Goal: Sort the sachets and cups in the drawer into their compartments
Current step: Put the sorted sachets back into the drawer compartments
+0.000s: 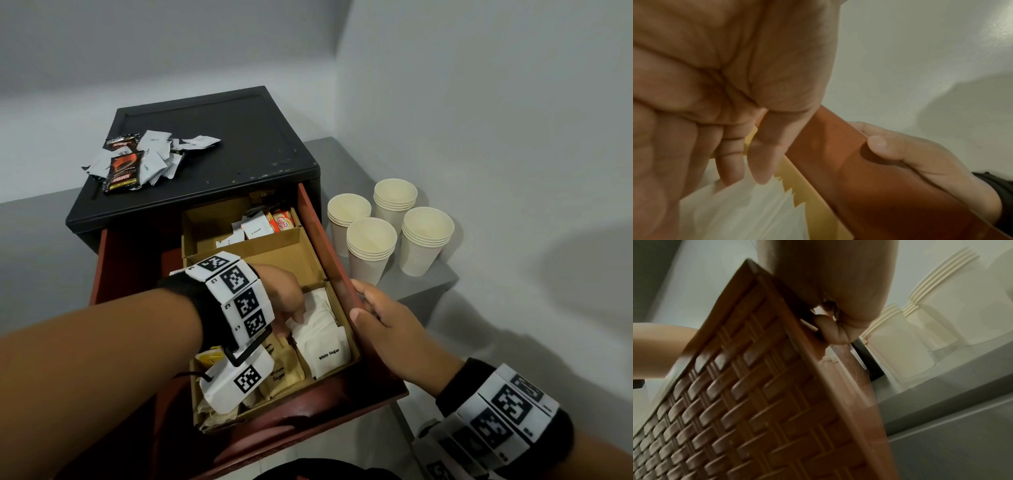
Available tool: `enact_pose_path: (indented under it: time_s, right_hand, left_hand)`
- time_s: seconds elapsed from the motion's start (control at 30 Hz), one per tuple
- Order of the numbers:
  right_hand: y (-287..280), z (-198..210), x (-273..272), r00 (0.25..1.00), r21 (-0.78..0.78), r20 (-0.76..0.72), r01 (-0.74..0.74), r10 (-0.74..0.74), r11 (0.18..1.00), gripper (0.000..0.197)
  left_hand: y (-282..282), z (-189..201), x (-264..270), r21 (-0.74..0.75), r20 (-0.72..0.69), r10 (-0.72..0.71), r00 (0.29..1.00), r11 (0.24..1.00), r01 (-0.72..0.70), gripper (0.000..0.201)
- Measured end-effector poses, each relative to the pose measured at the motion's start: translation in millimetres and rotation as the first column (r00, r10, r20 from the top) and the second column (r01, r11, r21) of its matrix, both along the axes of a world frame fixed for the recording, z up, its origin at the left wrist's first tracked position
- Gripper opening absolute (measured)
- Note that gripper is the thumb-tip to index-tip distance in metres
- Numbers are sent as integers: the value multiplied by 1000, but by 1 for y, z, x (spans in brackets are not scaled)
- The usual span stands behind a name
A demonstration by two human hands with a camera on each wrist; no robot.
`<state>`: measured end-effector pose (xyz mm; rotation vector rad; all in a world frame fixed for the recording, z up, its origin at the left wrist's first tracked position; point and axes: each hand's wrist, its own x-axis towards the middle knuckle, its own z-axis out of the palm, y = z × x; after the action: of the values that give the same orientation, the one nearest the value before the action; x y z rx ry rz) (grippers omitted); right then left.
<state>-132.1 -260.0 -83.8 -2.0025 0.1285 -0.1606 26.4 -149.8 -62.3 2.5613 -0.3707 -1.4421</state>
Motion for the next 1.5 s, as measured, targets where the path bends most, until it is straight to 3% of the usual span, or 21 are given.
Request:
enact_pose_path:
  time_s: [0.2,0.33,0.63,0.77,0.93,1.2,1.27,1.37,1.43,1.5]
  right_hand:
    - [-1,0,-1,1000,-28,-6,7,-7,1000,38]
    - [0,4,-1,1000,-16,19,11,-11,1000,40]
    - [-1,2,-1,998,8,57,13,-14,1000,29]
    - [-1,0,0,999,17,31,8,-8,1000,24]
    - [-1,-2,0,999,41,34,3,-4,999,28]
    - [-2,-4,2,1000,41,22,5,-6,999,29]
    - [-1,-5,1,1000,38,20,4,-5,999,29]
    - [-1,-6,1,1000,47,18,13,-13,999,30]
    - [-1,-6,2,1000,46,18,18,-19,999,30]
    - [-1,-7,3,1000,35,17,21,-22,999,31]
  left_hand:
    - [-4,-1,4,15,-67,126,990,992,-125,50]
    - [-6,-6,4,9,-151,173,973,985,-174,87]
    - [-4,-7,-4,-173,-163,296,941,930,-323,57]
    - [-5,-3,-9,-185,-201,392,898,885,-428,58]
    - [-3,-1,-16,-199,-247,388,888,876,-438,63]
    - [-2,-2,-18,-227,-219,488,845,817,-531,32]
    - [-2,-1,-19,-232,-250,482,840,812,-535,12]
    - [-3,4,-24,-241,-196,436,878,847,-474,11]
    - [-5,4,-25,-208,-91,328,940,917,-340,33]
    - [-6,9,-29,-169,-20,130,991,977,-131,31]
